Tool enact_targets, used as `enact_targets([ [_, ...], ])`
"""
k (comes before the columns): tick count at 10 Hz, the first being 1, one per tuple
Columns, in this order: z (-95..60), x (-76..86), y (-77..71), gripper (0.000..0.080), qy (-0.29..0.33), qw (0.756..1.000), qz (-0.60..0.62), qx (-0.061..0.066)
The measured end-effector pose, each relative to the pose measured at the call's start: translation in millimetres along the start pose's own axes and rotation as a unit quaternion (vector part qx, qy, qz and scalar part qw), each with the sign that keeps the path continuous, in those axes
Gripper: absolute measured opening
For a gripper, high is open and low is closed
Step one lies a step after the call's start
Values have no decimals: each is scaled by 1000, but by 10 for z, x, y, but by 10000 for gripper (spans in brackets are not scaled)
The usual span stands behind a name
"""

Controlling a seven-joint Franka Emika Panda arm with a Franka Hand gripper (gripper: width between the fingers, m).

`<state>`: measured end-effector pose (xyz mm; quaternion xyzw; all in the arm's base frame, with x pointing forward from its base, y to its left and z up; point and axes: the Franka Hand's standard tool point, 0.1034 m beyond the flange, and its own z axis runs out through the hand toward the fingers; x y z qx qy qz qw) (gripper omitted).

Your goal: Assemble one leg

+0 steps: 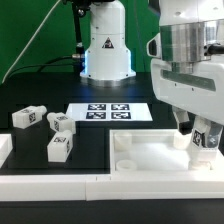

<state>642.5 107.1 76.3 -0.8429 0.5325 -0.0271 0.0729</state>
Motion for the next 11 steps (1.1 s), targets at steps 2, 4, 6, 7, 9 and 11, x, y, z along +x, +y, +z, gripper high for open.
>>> enact_targets([
  [2, -67, -111, -70, 643, 10, 987, -159, -3],
  [4, -68, -122, -62, 648, 12, 972, -236, -3],
  [6, -71, -88, -55, 649, 17, 936, -352, -10],
  [7, -73, -50, -52, 649, 23, 891, -454, -19],
  [9, -57, -39, -45, 649, 23, 860, -509, -24],
  [11, -53, -39, -43, 543, 23, 869, -493, -24],
])
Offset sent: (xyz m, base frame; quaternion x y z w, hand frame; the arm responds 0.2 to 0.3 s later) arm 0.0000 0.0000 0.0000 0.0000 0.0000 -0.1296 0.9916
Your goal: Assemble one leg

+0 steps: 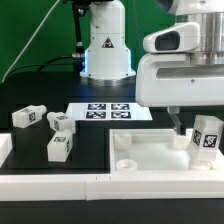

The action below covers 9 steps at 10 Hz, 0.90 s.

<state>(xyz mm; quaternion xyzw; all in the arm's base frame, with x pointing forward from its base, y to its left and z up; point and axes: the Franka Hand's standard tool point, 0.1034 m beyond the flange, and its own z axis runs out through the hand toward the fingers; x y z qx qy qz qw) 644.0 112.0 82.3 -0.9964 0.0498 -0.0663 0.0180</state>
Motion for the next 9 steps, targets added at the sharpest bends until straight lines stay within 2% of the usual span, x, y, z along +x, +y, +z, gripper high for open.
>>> enact_targets([
  [1, 1, 0, -1, 409, 0, 1000, 6, 0],
  [2, 1, -1, -3, 409, 0, 999, 48, 1],
  [3, 1, 10, 12, 287, 0, 997, 77, 0],
  [5, 10, 36, 34, 287, 1, 988, 157, -1],
  [7, 20, 48, 69, 287, 2, 966, 257, -2],
  [9, 28, 44, 124, 287, 2, 915, 404, -4],
])
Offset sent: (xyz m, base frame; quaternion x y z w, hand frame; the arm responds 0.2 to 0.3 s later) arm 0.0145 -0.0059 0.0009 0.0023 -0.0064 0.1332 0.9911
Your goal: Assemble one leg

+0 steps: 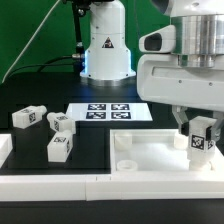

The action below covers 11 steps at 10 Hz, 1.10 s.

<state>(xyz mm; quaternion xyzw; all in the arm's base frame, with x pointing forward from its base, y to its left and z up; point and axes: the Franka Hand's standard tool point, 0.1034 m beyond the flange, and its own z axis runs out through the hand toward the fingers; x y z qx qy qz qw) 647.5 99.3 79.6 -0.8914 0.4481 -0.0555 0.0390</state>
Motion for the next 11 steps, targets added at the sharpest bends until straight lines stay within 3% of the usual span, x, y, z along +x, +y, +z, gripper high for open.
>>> enact_targets([
  [1, 7, 20, 24, 287, -9, 998, 60, 5],
  [3, 10, 11, 67, 288, -29, 974, 225, 4],
  [5, 8, 9, 85, 288, -31, 960, 279, 1],
  [7, 10, 9, 85, 288, -31, 967, 254, 1],
  [8, 5, 8, 80, 457, -30, 971, 238, 1],
  [9, -24, 0, 50, 581, -30, 989, 142, -1],
  [11, -4, -139, 1, 628, -33, 999, -17, 2],
])
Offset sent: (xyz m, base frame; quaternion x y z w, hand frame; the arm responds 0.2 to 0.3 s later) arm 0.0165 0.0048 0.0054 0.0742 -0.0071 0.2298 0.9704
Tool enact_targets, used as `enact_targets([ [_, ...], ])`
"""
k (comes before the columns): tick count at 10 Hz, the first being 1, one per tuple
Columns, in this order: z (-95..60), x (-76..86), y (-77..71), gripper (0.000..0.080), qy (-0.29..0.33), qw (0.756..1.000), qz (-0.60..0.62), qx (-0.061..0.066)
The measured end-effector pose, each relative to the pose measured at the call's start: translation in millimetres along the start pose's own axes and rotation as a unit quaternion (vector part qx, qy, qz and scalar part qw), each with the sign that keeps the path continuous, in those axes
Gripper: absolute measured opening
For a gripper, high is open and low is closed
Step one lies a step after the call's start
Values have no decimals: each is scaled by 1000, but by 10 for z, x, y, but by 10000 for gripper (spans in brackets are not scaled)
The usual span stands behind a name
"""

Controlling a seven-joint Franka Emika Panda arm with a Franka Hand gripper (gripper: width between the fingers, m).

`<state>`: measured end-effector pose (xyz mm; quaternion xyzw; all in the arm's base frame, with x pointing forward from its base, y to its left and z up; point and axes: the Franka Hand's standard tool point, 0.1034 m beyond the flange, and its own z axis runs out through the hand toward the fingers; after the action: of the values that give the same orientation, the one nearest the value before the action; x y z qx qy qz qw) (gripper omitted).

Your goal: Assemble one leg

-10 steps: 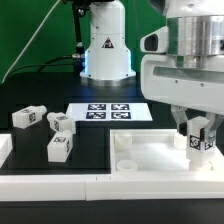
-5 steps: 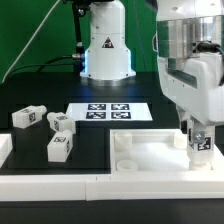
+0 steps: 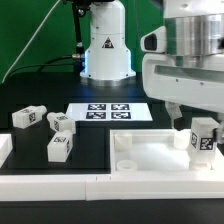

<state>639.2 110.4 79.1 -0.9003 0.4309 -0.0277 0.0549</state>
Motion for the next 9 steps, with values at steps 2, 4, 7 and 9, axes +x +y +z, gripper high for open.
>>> enact_targets([
  [2, 27, -93, 1, 645, 1, 999, -42, 0],
  [4, 27, -101, 3, 648, 5, 989, -145, -11],
  [7, 10, -39, -5, 649, 6, 937, -347, -31],
  [9, -8, -41, -48, 649, 16, 931, -363, -30],
])
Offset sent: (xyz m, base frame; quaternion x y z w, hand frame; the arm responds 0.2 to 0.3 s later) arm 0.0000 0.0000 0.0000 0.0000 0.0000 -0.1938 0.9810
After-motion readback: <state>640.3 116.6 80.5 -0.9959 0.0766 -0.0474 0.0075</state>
